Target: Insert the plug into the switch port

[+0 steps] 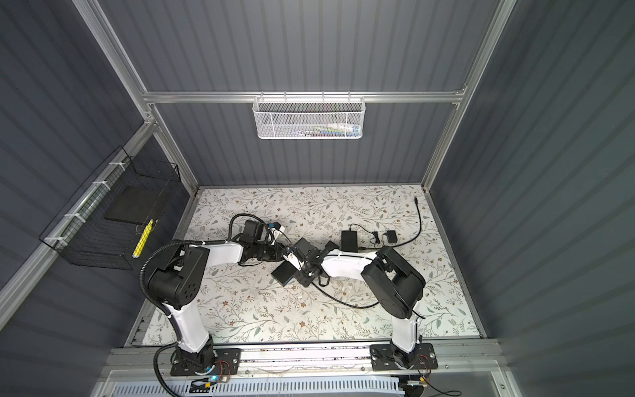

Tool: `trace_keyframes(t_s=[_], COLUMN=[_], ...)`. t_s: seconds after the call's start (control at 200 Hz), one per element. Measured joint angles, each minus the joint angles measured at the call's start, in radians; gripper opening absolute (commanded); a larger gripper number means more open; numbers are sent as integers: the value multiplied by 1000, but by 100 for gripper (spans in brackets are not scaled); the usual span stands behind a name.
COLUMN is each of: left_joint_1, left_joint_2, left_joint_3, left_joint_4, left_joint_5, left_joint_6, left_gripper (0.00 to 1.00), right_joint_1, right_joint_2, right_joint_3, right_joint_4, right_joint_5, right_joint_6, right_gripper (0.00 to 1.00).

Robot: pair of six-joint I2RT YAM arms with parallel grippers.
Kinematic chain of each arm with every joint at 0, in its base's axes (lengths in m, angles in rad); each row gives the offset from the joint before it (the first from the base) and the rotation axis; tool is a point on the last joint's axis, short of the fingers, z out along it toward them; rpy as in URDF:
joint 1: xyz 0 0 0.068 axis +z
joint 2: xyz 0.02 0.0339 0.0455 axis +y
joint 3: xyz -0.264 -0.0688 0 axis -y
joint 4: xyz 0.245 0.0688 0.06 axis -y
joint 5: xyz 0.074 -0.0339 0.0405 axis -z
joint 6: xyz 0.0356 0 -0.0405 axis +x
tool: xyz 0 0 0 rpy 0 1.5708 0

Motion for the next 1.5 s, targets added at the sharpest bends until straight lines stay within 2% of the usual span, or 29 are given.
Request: trace_keyframes(t_s=[0.605,0.675,0.916,1.036,1.136,1.296,1.501], left_joint_1=[0,0,2,43,112,161,158], left_joint_2=[18,18,21,31,25,17,10], left_joint_3=[-13,-12,18,29,34,64,72], left_joint_4=[99,97,20,-11,-44,-98,-121], left_joint_5=[-6,-10,-24,-7,-12,-60,-83], left_joint_6=[-12,-14,-29,-40,-48,-49,-48], left_gripper=[19,22,32,38,42,43,43], right_joint_1=[-12,-13,-13,-14,-18,-28,-30], right_joint_2=[23,24,-2,-35,-78,-148,-184], right_joint_3=[38,39,-14,-60,-97,-129,-149], right_joint_4=[-13,-13,50,76,70,45,22], right_joint_5=[1,1,8,22,47,77,79], right_joint_6=[9,13,21,35,52,70,68], right_gripper=[0,6,9,19,26,33,33])
